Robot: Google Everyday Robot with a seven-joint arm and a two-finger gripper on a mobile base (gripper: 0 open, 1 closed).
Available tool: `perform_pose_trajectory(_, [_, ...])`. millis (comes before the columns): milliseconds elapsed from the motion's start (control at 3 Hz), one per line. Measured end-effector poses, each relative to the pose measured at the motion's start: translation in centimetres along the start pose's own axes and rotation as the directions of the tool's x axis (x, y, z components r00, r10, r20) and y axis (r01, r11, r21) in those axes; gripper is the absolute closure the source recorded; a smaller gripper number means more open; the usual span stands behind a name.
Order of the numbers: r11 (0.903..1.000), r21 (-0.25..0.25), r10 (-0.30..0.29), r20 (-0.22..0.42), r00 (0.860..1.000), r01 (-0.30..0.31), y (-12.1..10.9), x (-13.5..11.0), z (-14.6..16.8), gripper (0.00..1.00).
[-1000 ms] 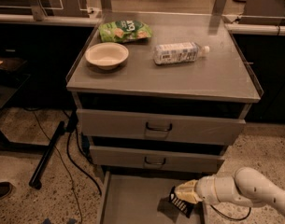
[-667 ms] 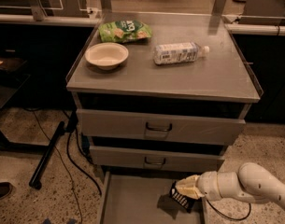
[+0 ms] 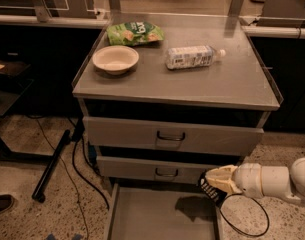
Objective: Pick rxbar chocolate from bottom drawer and place on counter
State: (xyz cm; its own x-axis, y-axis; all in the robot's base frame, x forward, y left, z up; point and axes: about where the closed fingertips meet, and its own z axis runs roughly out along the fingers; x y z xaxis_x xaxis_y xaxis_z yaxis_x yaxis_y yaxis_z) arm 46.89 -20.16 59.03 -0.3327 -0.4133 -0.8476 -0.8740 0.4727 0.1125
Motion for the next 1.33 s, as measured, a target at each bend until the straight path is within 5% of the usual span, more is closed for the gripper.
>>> perform_pose_trajectory(667, [0.9993,0.020,-0.031,0.028,0.999,0.030,-0.3,-2.2,-2.4,1.00])
perform_pose_trajectory(1000, [0.9942,0.074,-0.081,0.034,0.996,0.078,-0.7,-5.7,-4.3,1.00])
perform_pose_trajectory(1333, [0.9781,0.136,-0.166,0.059,0.984,0.157,-0.5,-11.2,-7.0,1.00])
